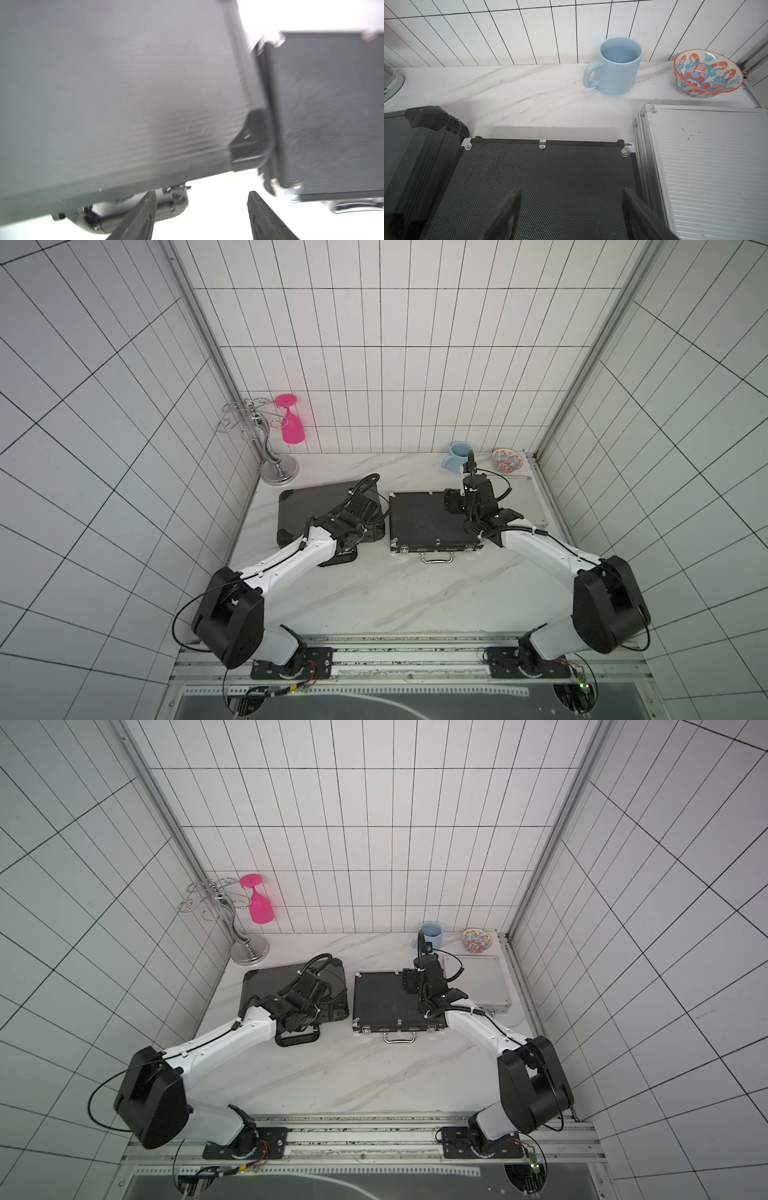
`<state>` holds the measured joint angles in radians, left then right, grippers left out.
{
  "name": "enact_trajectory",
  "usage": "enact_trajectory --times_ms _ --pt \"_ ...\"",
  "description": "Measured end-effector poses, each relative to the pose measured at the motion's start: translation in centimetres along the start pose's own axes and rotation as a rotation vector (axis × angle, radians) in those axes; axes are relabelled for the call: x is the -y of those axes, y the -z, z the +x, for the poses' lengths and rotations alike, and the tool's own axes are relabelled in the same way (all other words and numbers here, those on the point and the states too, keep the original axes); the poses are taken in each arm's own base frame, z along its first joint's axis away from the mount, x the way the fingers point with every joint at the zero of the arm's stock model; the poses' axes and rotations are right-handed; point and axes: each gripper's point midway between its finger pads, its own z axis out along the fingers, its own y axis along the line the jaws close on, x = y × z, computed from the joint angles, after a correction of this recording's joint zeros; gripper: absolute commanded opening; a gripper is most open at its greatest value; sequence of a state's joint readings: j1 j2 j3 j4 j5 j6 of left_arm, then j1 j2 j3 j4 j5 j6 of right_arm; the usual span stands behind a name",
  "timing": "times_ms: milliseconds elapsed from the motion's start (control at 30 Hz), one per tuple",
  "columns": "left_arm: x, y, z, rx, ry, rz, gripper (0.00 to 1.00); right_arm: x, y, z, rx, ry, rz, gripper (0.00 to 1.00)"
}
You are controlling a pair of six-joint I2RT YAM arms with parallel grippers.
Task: Close the poker set cases
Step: Move the poker set case to the center of the board, then adjust the poker set case at the center of the board.
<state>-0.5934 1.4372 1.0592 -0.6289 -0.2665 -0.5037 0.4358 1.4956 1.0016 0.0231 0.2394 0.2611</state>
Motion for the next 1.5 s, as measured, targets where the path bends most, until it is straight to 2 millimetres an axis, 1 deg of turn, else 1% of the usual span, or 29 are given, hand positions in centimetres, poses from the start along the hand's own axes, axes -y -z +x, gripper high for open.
enact_trajectory --times_ms 33,67,100,133,167,267,333,433,500,600,700,800,867,900,967,1033,1100,1133,1200,1333,1400,1500 --pt "0.4 0.2 -0.7 0.017 0.006 0.014 0.75 0.3 0.0 0.0 -0.001 -0.004 0.006 0.8" --pt "0.8 0.4 -1.4 0.031 0.009 0.025 0.84 0.9 0.0 -0.1 0.0 -0.01 0.017 0.8" --pt "1.1 0.4 -1.9 0.041 0.011 0.033 0.85 1.7 0.1 -0.3 0.004 -0.022 0.028 0.8" --pt "1.4 0.4 -2.3 0.049 0.013 0.04 0.85 2.5 0.3 -0.3 0.006 -0.034 0.041 0.79" --pt "1.7 0.4 -2.6 0.055 0.016 0.046 0.85 3.8 0.5 -0.3 0.009 -0.054 0.059 0.78" --pt "2.5 0.2 -3.5 0.073 0.025 0.069 0.82 7.9 1.1 0.4 0.007 -0.126 0.126 0.7" --pt "3.1 -0.1 -3.9 0.083 0.027 0.089 0.8 10.7 1.3 1.6 -0.005 -0.192 0.172 0.63" --pt "4.4 -1.1 -4.0 0.074 0.007 0.118 0.76 14.4 1.8 4.1 -0.036 -0.287 0.241 0.53" --pt "5.3 -2.0 -3.8 0.06 -0.016 0.13 0.74 16.3 2.1 5.8 -0.058 -0.335 0.282 0.48" --pt "6.1 -3.2 -3.1 0.035 -0.044 0.139 0.74 18.0 2.8 7.2 -0.071 -0.39 0.313 0.48" --pt "6.5 -3.5 -3.0 0.03 -0.058 0.151 0.74 19.2 3.4 7.8 -0.07 -0.421 0.336 0.53" --pt "6.8 -3.5 -3.5 0.05 -0.065 0.162 0.75 19.9 3.8 7.8 -0.066 -0.435 0.352 0.53" --pt "6.8 -3.4 -3.8 0.064 -0.069 0.165 0.75 19.9 4.0 7.7 -0.061 -0.442 0.352 0.49" --pt "6.9 -3.4 -3.9 0.07 -0.069 0.165 0.75 19.9 4.2 7.7 -0.058 -0.447 0.353 0.44" --pt "6.9 -3.4 -4.1 0.078 -0.069 0.163 0.75 20.1 4.4 8.1 -0.059 -0.454 0.358 0.3" --pt "6.7 -3.4 -4.2 0.083 -0.068 0.156 0.75 20.3 4.4 8.6 -0.069 -0.466 0.365 0.18" --pt "6.7 -3.4 -4.3 0.087 -0.066 0.151 0.75 20.5 4.5 9.3 -0.083 -0.476 0.368 0.16" --pt "6.7 -3.4 -4.4 0.09 -0.064 0.151 0.75 20.5 4.5 9.6 -0.09 -0.478 0.366 0.17" --pt "6.7 -3.5 -4.4 0.096 -0.06 0.153 0.75 20.5 4.4 10.3 -0.102 -0.487 0.362 0.23" --pt "6.8 -3.5 -4.6 0.105 -0.049 0.158 0.75 20.0 4.3 11.9 -0.127 -0.506 0.342 0.44" --pt "6.9 -3.6 -4.6 0.109 -0.048 0.16 0.75 19.9 4.2 12.4 -0.137 -0.511 0.338 0.48" --pt "6.9 -3.7 -4.6 0.11 -0.047 0.161 0.75 19.9 3.9 12.3 -0.132 -0.514 0.332 0.5"
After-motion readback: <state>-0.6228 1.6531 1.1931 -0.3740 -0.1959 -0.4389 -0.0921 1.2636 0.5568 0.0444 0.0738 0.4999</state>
